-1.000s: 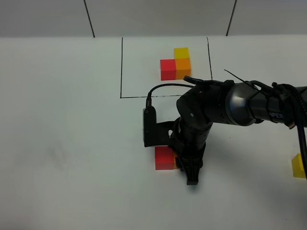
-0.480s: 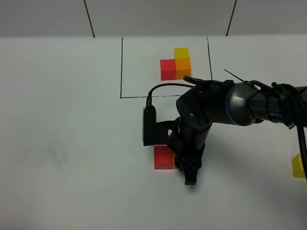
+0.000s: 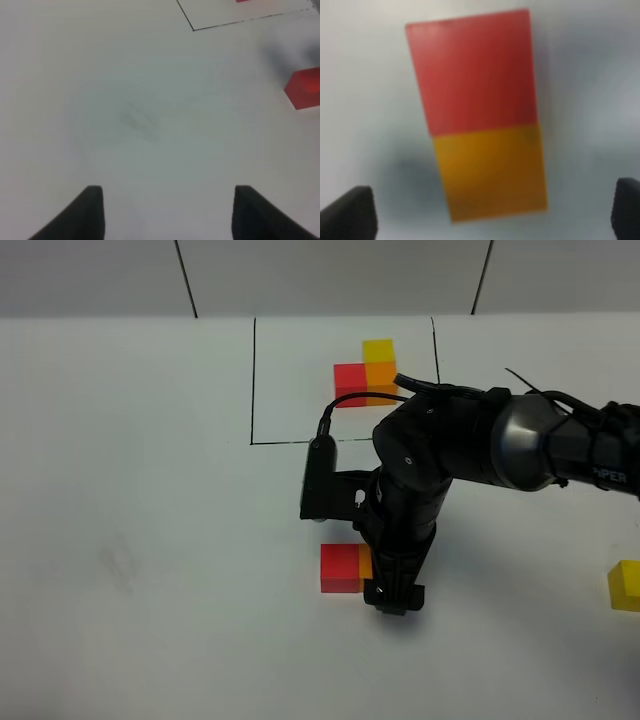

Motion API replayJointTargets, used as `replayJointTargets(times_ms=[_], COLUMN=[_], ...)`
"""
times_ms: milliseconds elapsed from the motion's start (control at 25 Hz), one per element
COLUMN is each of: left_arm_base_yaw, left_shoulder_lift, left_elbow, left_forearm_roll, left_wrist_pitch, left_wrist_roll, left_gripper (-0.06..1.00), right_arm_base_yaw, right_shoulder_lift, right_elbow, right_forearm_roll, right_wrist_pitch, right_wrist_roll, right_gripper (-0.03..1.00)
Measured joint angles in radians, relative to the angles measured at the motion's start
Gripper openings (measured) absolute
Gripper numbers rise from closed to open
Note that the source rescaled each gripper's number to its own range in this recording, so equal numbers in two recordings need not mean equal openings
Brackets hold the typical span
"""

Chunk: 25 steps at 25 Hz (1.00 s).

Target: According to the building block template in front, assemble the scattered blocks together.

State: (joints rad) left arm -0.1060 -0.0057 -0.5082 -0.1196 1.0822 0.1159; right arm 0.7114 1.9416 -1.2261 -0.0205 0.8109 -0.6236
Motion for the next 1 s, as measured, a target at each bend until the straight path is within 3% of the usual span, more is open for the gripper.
replayJointTargets(times_ms=[320, 800, 1000], left_arm_base_yaw=[0.0, 0.0, 0.0], left_shoulder_lift=[0.0, 0.0, 0.0], left_elbow=[0.0, 0.0, 0.0], left_forearm_roll=[0.0, 0.0, 0.0], left_wrist_pitch=[0.0, 0.0, 0.0], left_wrist_roll=[0.0, 0.0, 0.0], left_gripper=[0.24, 0.24, 0.24], right_arm_base_yaw=[0.0, -0.002, -0.051], right_shoulder_lift=[-0.109, -0.164, -0.188], right_elbow=[0.0, 0.0, 0.0], right_forearm_roll=[-0.025, -0.035, -0.037], right_wrist_pitch=[0.142, 0.18, 0.185], right_wrist_roll=[0.113, 0.255, 0.363], right_gripper=[0.93, 0.91, 0.91])
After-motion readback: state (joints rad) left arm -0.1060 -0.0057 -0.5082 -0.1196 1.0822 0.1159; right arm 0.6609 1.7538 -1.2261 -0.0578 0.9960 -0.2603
